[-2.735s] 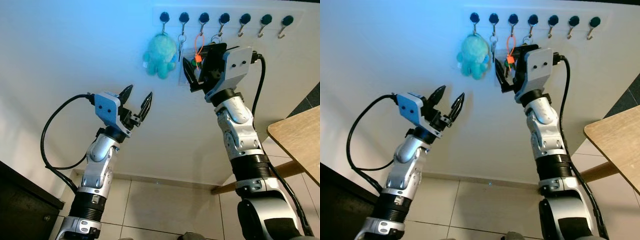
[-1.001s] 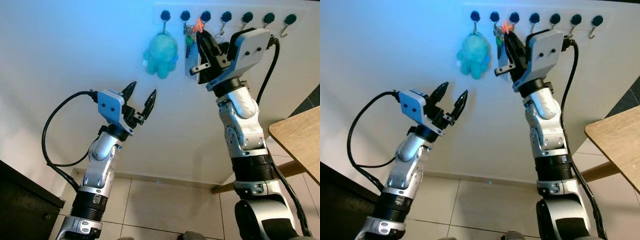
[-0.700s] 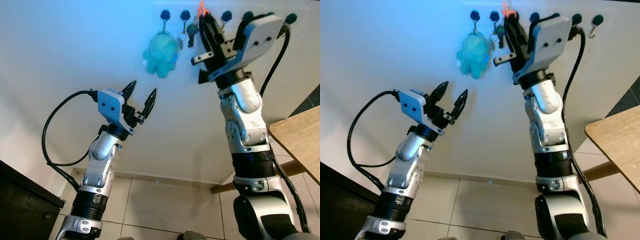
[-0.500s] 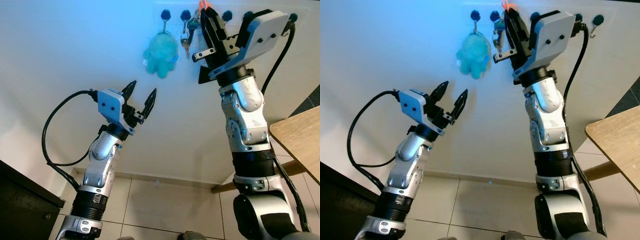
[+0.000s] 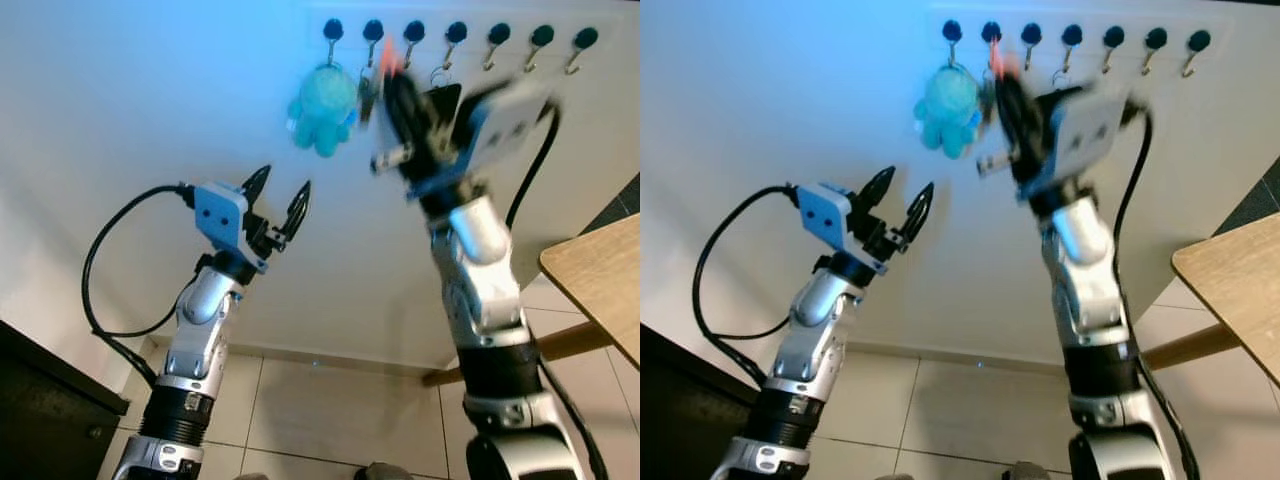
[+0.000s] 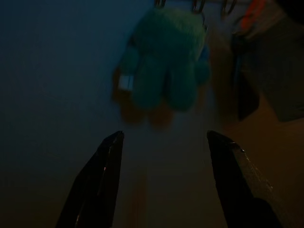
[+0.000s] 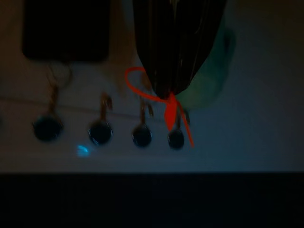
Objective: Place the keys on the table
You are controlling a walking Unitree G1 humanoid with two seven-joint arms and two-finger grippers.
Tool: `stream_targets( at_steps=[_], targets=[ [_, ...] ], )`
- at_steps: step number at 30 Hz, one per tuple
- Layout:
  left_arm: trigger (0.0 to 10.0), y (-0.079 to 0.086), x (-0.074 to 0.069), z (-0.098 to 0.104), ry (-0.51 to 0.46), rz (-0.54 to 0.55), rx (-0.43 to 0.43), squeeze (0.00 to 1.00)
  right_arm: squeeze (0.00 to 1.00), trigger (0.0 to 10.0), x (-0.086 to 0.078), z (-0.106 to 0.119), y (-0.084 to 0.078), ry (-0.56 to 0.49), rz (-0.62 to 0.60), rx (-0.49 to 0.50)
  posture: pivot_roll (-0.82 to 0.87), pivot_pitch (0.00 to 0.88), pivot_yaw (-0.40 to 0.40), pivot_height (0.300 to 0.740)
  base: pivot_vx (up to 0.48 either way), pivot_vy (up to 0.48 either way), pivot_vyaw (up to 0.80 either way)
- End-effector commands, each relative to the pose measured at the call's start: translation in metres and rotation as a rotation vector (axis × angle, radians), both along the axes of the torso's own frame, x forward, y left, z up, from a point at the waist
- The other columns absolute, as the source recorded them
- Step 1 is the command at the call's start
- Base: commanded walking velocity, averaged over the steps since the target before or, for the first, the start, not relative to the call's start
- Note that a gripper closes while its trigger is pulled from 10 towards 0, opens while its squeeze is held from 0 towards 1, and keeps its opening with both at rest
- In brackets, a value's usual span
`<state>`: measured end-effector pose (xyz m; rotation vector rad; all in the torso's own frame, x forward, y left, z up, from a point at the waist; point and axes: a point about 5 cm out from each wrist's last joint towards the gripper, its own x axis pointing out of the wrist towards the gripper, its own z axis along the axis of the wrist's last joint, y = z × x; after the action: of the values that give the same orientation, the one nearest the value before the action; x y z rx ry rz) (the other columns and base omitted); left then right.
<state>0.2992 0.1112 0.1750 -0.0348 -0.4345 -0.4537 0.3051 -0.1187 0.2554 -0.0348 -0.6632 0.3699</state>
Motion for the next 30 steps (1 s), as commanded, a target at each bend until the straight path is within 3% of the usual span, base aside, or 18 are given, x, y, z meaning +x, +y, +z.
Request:
stream_targets(
  at_steps=[1, 4, 5, 10, 12, 15, 17, 19, 20, 22, 24, 30],
  targets=[
    [10.0, 0.006, -0.001, -0.007, 0.02, 0.015, 0.022, 0.0, 0.0, 0.0, -0.005, 0.003, -0.001, -0.031, -0.009, 0.004, 0.02, 0.08, 0.024, 0.74, 0.0, 0.0, 0.0],
    [10.0, 0.02, -0.007, -0.024, 0.064, 0.043, 0.066, 0.0, 0.0, 0.0, -0.021, -0.025, -0.01, 0.04, -0.05, 0.014, 0.02, 0.079, 0.031, 0.74, 0.0, 0.0, 0.0],
    [10.0, 0.02, -0.007, -0.024, 0.064, 0.043, 0.066, 0.0, 0.0, 0.0, -0.021, -0.025, -0.01, 0.04, -0.05, 0.014, 0.02, 0.079, 0.031, 0.74, 0.0, 0.0, 0.0],
    [10.0, 0.038, -0.011, -0.072, 0.248, 0.133, 0.139, 0.0, 0.0, 0.0, -0.031, -0.087, -0.021, 0.26, -0.097, 0.015, 0.01, 0.076, 0.035, 0.74, 0.0, 0.0, 0.0],
    [10.0, 0.041, -0.011, -0.082, 0.292, 0.154, 0.155, 0.0, 0.0, 0.0, -0.031, -0.097, -0.023, 0.302, -0.104, 0.024, 0.01, 0.076, 0.035, 0.74, 0.0, 0.0, 0.0],
    [10.0, 0.064, -0.023, -0.149, 0.639, 0.306, 0.228, 0.0, 0.0, 0.0, -0.033, -0.167, -0.04, 0.617, -0.171, 0.116, 0.02, 0.075, 0.031, 0.74, 0.0, 0.0, 0.0],
    [10.0, 0.064, -0.023, -0.149, 0.639, 0.306, 0.228, 0.0, 0.0, 0.0, -0.033, -0.167, -0.04, 0.617, -0.171, 0.116, 0.02, 0.075, 0.031, 0.74, 0.0, 0.0, 0.0],
    [10.0, 0.078, -0.04, -0.181, 0.806, 0.388, 0.317, 0.0, 0.0, 0.0, -0.042, -0.212, -0.051, 0.816, -0.227, 0.129, 0.01, 0.074, 0.03, 0.74, 0.0, 0.0, 0.0],
    [10.0, 0.078, -0.04, -0.181, 0.806, 0.388, 0.317, 0.0, 0.0, 0.0, -0.042, -0.212, -0.051, 0.816, -0.227, 0.129, 0.01, 0.074, 0.03, 0.74, 0.0, 0.0, 0.0],
    [10.0, 0.084, -0.05, -0.192, 0.857, 0.413, 0.326, 0.0, 0.0, 0.0, -0.056, -0.245, -0.061, 0.965, -0.306, 0.159, 0.01, 0.074, 0.029, 0.74, 0.0, 0.0, 0.0],
    [10.0, 0.084, -0.05, -0.192, 0.857, 0.413, 0.326, 0.0, 0.0, 0.0, -0.056, -0.245, -0.061, 0.965, -0.306, 0.159, 0.01, 0.074, 0.029, 0.74, 0.0, 0.0, 0.0],
    [10.0, 0.079, -0.053, -0.2, 0.887, 0.397, 0.298, 0.0, 0.0, 0.0, -0.079, -0.284, -0.078, 1.149, -0.452, 0.251, 0.01, 0.075, 0.024, 0.74, 0.0, 0.0, 0.0]
  ],
)
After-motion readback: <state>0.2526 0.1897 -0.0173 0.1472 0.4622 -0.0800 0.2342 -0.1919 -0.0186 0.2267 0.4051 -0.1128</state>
